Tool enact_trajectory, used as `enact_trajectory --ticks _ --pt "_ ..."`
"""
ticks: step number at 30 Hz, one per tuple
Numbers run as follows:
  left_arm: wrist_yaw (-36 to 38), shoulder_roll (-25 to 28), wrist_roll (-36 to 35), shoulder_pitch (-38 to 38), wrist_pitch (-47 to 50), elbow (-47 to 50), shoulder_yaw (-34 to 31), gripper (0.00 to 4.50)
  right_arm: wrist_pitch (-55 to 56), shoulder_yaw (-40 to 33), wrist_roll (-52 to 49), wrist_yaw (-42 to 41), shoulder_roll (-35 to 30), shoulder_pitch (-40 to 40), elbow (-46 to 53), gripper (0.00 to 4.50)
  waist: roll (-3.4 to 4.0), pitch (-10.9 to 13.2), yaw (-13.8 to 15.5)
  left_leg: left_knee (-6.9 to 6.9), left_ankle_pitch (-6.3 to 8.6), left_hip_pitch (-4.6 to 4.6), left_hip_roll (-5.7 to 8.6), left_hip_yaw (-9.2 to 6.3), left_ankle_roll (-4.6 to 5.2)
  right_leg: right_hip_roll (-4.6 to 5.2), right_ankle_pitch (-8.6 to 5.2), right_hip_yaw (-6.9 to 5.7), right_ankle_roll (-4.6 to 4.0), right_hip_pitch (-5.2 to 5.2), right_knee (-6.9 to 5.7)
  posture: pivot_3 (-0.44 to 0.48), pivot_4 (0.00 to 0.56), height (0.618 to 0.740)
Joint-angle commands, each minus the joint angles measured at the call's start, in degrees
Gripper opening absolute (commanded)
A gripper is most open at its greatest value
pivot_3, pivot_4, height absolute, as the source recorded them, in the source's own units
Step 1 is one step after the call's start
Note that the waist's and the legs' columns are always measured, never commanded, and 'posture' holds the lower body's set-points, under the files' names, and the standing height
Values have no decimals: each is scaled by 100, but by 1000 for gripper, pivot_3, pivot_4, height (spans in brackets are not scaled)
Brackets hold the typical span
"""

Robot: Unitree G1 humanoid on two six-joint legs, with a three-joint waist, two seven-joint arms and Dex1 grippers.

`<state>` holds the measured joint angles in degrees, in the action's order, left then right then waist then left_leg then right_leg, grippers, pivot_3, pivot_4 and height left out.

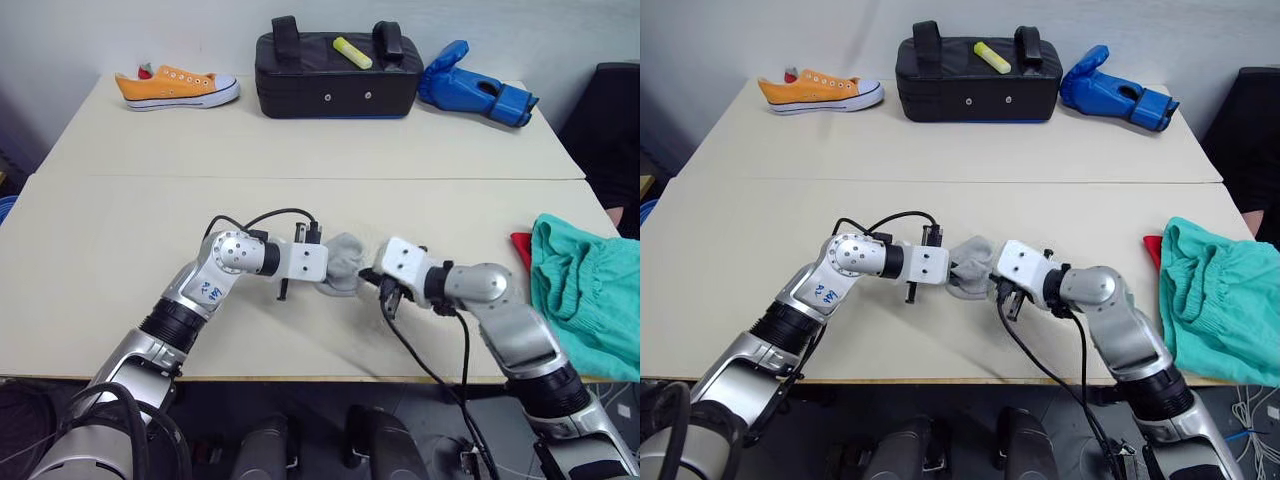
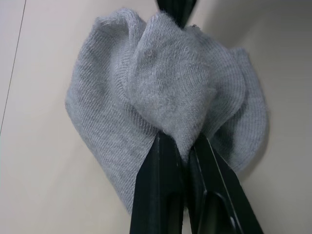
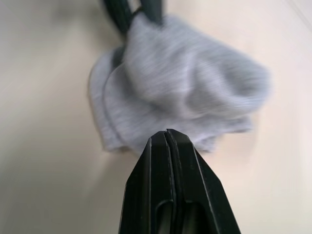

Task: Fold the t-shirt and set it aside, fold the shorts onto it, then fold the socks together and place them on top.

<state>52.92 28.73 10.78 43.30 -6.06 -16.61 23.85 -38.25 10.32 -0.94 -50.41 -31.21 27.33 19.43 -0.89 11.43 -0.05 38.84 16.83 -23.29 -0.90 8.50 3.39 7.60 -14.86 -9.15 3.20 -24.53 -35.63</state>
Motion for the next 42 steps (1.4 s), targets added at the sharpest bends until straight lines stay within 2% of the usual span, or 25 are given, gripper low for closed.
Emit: enact_trajectory --ticks 1,3,9,11,14,18,21,24,30,35,39,42 --pt "191 -70 -99 -118 154 101 -21 533 -375 -338 -384 107 79 549 240 0 1 1 -5 1 0 0 0 0 1 0 0 0 0 0 -1 0 150 740" --pt "224 -76 -82 -143 185 127 -44 954 -382 -208 -399 215 195 748 55 0 1 1 -4 1 0 0 0 0 1 0 0 -1 0 0 -1 0 150 740" --pt "216 -81 -75 -233 325 237 -145 2768 269 657 62 597 674 932 -1081 0 2 1 -5 0 1 -1 -1 2 0 -3 0 -4 0 1 -3 0 150 740" --pt "321 -100 -317 -289 629 425 -305 3419 540 936 275 662 632 784 -1384 0 2 1 -4 1 1 -4 1 4 2 -3 1 -4 1 1 -12 0 150 740" --pt "828 -46 -1158 -425 1579 1020 -692 4276 719 1044 340 660 587 572 -1476 0 2 1 -24 3 1 -5 2 8 5 -5 1 -3 4 4 -13 0 150 740" --pt "1487 209 -2440 -367 3117 1598 -1344 4276 746 977 286 609 505 363 -1247 0 2 1 -21 4 -1 -4 -3 7 2 -10 -2 -2 8 4 -15 0 150 740" --pt "1334 194 -2662 88 3645 1159 -1625 4276 820 945 249 556 411 227 -1071 0 2 2 13 8 -3 -2 -2 0 -2 -8 -4 -2 8 6 -2 0 150 740" --pt "1143 22 -2498 497 3488 425 -1608 3690 842 935 235 538 353 147 -944 0 2 1 21 13 -2 -1 3 -5 -1 -5 -3 -2 11 11 -2 0 150 740" --pt "1227 -491 -1707 1036 2200 -1031 -899 1740 930 950 281 533 282 44 -819 0 2 1 0 7 -2 -3 2 1 -2 -15 -3 -4 11 8 -20 0 150 740" --pt "1190 -630 -860 1169 929 -1930 -259 113 1084 994 437 587 158 -92 -691 0 2 2 -8 7 -2 -4 1 10 -2 -15 -3 -2 11 6 -7 0 150 740" --pt "795 -749 -424 1336 305 -2672 -119 32 1123 912 288 411 -82 -409 -169 0 2 1 18 8 1 -2 0 4 -1 -7 -4 -2 10 5 7 0 150 740" --pt "751 -811 -301 1384 22 -2980 -128 32 780 588 -7 372 -255 -789 393 0 0 0 24 11 9 -2 0 3 8 -3 -4 -1 10 7 7 0 150 740"
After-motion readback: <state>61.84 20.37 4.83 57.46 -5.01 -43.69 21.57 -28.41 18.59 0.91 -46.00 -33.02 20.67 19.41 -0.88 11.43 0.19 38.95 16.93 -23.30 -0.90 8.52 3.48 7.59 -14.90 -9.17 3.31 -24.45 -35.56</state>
